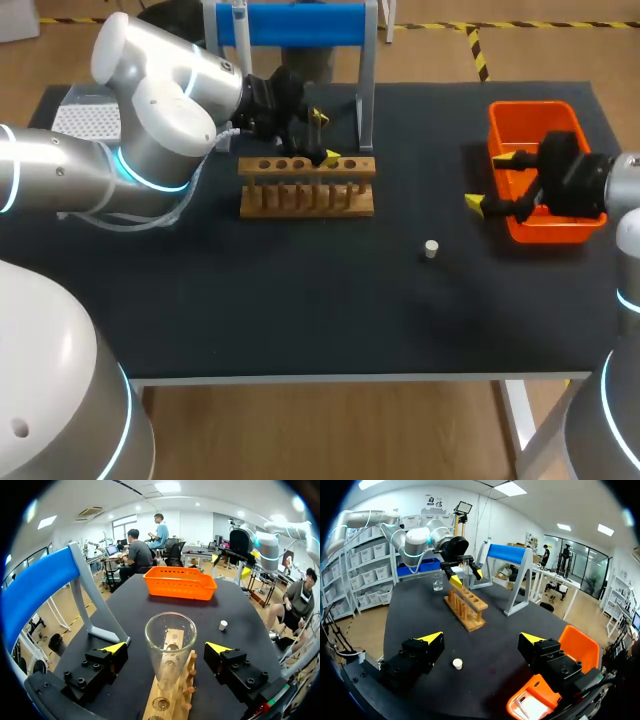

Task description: Invert the test tube, pick up the pipette, mount the tip to pipette, aspirate from beaker and dispense into the tube, eject the tip, return the pipette, and cap with the stopper.

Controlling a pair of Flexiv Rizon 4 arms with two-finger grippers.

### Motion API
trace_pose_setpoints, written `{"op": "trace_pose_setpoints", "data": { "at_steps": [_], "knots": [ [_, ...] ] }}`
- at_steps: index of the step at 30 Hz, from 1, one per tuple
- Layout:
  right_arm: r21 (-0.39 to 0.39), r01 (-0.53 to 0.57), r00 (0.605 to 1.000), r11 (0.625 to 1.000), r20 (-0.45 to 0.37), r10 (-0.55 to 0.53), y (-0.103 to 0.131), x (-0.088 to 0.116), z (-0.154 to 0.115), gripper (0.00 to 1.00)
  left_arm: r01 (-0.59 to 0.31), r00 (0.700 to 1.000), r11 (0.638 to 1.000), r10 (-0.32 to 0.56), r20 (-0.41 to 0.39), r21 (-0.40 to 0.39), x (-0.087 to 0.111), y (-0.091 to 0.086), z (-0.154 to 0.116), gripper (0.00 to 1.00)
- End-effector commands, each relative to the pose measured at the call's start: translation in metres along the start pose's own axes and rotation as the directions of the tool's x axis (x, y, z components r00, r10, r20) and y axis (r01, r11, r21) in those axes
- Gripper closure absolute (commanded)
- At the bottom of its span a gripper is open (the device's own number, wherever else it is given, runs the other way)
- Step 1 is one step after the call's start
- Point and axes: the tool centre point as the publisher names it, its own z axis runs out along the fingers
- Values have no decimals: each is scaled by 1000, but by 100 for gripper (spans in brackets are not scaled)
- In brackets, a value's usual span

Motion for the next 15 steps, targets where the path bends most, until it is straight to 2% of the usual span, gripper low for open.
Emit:
{"op": "trace_pose_setpoints", "data": {
  "at_steps": [1,9,15],
  "knots": [
    [5,-1,1000,1000,1,1,-13,10,1,0,0,1000,1000,-1,-4,-2,-1,0,0,0],
    [20,8,1000,1000,-24,-8,-39,29,17,0,0,1000,1000,-1,-4,-2,-1,0,0,0],
    [13,24,999,1000,-44,-24,-49,40,26,0,0,1000,1000,-1,-4,-2,-1,0,0,0]
  ]
}}
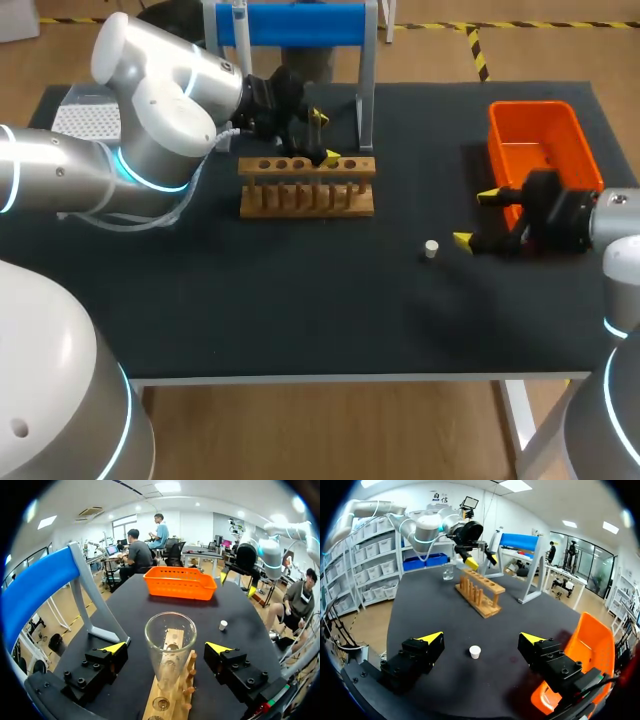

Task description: Invert the test tube, pick up the pipette, mount the tip to pipette, aspirate from beaker and dispense into the tube, eject the tip, return the pipette, and cap with the stopper.

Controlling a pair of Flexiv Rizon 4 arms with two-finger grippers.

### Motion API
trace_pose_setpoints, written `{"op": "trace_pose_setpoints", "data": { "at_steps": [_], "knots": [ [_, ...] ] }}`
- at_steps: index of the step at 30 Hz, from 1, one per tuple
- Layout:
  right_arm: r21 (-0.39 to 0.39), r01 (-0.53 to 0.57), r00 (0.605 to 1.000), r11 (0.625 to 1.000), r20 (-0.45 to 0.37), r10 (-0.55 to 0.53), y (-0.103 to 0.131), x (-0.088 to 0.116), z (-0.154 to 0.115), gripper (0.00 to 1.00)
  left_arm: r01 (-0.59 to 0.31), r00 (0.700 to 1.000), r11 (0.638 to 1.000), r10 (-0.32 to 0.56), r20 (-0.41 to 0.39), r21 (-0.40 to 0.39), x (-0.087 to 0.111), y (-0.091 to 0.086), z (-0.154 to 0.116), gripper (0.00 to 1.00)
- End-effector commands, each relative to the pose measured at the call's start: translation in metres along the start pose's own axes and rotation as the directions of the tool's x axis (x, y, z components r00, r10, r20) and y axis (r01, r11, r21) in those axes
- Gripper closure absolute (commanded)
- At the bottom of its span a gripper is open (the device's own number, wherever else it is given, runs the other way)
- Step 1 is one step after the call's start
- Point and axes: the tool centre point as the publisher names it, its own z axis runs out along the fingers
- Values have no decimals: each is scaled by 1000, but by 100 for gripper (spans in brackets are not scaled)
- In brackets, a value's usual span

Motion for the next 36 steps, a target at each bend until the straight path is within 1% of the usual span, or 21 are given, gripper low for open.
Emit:
{"op": "trace_pose_setpoints", "data": {
  "at_steps": [1,12,20,24,26,36],
  "knots": [
    [-8,7,1000,1000,6,-7,-9,5,11,0,1,1000,1000,-1,-4,-2,-1,0,0,0],
    [9,20,1000,1000,-16,-20,-28,21,29,0,1,1000,1000,-1,-4,-2,-1,0,0,0],
    [21,3,1000,1000,-27,-3,-39,29,44,0,1,1000,1000,-1,-4,-2,-1,0,0,0],
    [32,5,1000,999,-15,-5,-44,27,53,0,1,1000,1000,-1,-4,-2,-1,0,0,0],
    [39,-16,1000,999,-11,16,-45,24,56,0,1,1000,1000,-1,-4,-2,-1,0,0,0],
    [34,-43,999,998,11,42,-44,18,70,0,1,1000,1000,-1,-4,-2,-1,0,0,0]
  ]
}}
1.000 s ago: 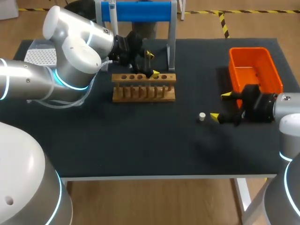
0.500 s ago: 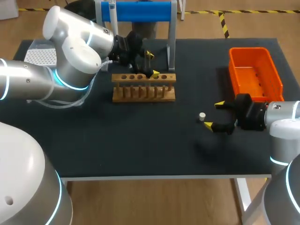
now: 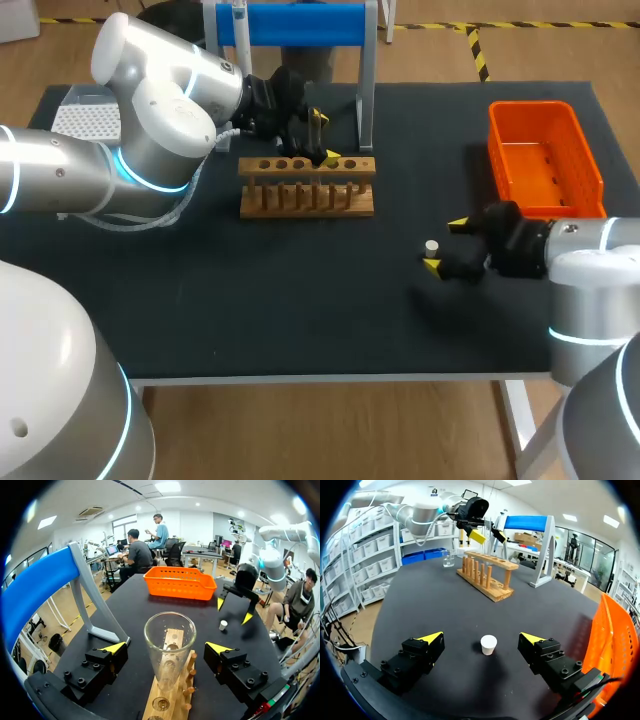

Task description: Invert the test tube, pick up the pipette, mount the tip to pipette, aspirate from beaker and dispense into the tube, eject the tip, return the pipette, and cap with the stopper.

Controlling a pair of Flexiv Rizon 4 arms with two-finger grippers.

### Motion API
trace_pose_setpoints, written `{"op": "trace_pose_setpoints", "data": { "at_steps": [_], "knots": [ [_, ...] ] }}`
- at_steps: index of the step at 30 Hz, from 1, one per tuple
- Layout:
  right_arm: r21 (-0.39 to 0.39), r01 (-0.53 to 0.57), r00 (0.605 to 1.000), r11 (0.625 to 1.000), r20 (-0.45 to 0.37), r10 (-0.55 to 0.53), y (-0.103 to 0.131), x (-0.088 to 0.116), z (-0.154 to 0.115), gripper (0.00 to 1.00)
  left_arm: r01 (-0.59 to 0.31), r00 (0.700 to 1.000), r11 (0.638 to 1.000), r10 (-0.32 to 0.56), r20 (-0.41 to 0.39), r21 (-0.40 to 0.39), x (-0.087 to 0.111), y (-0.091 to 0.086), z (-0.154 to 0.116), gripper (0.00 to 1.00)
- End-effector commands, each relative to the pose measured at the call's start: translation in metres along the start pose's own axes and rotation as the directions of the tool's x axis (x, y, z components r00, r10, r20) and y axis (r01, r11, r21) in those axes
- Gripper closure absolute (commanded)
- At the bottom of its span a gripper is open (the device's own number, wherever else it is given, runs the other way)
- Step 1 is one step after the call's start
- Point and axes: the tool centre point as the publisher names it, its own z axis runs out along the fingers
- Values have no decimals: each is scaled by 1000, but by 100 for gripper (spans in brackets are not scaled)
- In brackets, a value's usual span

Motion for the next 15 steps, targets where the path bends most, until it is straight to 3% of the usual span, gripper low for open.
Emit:
{"op": "trace_pose_setpoints", "data": {
  "at_steps": [1,15],
  "knots": [
    [-4,-9,1000,1000,14,9,1,-1,10,0,1,1000,1000,-1,-5,-2,-1,0,0,0],
    [-3,-15,998,1000,53,16,-2,-6,18,0,1,1000,1000,-1,-5,-2,-1,0,0,0]
  ]
}}
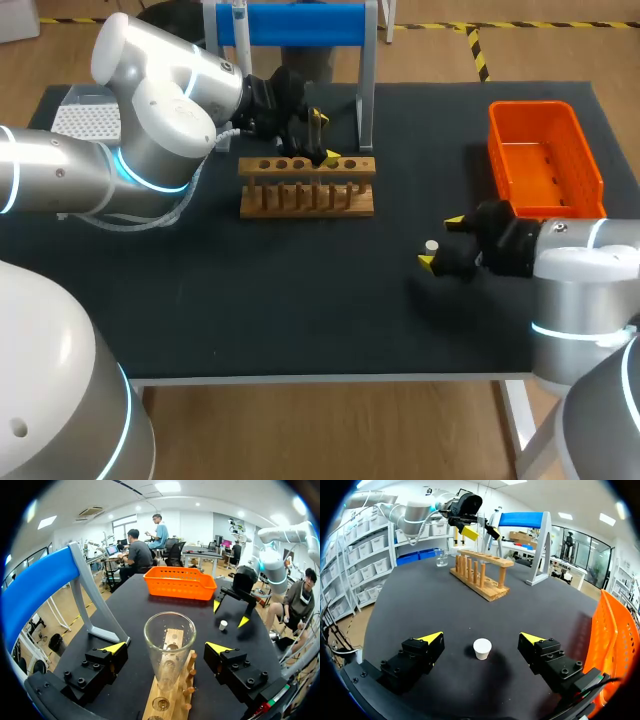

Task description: Invert the test tube, pick up the pipette, mount the tip to pipette, aspirate from beaker and dispense into the tube, eject the tip, return the pipette, and cap with the stopper.

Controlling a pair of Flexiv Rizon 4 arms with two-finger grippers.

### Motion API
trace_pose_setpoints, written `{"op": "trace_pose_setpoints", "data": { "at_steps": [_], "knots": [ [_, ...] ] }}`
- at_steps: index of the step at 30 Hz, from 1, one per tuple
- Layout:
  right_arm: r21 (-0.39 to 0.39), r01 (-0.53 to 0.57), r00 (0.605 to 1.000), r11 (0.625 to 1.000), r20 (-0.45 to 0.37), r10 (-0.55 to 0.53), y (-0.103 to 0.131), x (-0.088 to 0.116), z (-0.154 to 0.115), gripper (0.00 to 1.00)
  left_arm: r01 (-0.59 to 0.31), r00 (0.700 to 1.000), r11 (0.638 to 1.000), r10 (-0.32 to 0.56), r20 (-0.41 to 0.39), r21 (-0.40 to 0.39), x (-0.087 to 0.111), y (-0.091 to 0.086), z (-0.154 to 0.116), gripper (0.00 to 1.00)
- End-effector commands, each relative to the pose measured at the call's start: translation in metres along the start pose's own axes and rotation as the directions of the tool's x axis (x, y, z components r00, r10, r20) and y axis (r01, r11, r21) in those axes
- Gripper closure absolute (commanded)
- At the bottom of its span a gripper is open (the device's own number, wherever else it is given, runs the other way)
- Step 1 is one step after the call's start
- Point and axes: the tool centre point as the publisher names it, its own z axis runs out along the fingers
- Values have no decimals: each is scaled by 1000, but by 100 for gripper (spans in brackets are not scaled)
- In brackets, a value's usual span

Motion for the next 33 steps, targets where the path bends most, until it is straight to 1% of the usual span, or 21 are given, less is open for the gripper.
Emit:
{"op": "trace_pose_setpoints", "data": {
  "at_steps": [1,4,5,6,7,8,9,10,11,12,13,14,16,33],
  "knots": [
    [-4,-3,1000,1000,14,3,-1,2,5,0,1,1000,1000,-1,-5,-2,-1,0,0,0],
    [-3,-3,1000,1000,14,3,-2,4,6,0,1,1000,1000,-1,-5,-2,-1,0,0,0],
    [-2,-2,1000,1000,12,2,-2,5,7,6,1,1000,1000,-1,-5,-2,-1,0,0,0],
    [-1,1,1000,1000,13,-1,-3,5,7,23,1,1000,1000,-1,-5,-2,-1,0,0,0],
    [-1,2,1000,1000,14,-2,-3,5,7,31,1,1000,1000,-1,-5,-2,-1,0,0,0],
    [0,2,1000,1000,15,-2,-4,6,7,35,1,1000,1000,-1,-5,-2,-1,0,0,0],
    [3,3,1000,1000,18,-3,-4,6,8,33,1,1000,1000,-1,-5,-2,-1,0,0,0],
    [4,3,1000,1000,19,-3,-4,6,8,35,1,1000,1000,-1,-5,-2,-1,0,0,0],
    [5,3,1000,1000,19,-3,-5,7,8,42,1,1000,1000,-1,-5,-2,-1,0,0,0],
    [6,3,1000,1000,19,-3,-5,7,9,45,1,1000,1000,-1,-5,-2,-1,0,0,0],
    [7,3,1000,1000,21,-3,-5,7,9,45,1,1000,1000,-1,-5,-2,-1,0,0,0],
    [7,2,1000,1000,21,-2,-5,7,9,50,1,1000,1000,-1,-5,-2,-1,0,0,0],
    [7,1,1000,1000,22,-1,-5,7,9,52,1,1000,1000,-1,-5,-2,-1,0,0,0],
    [11,-12,999,1000,31,12,-7,2,13,51,1,1000,1000,-1,-5,-2,-1,0,0,0]
  ]
}}
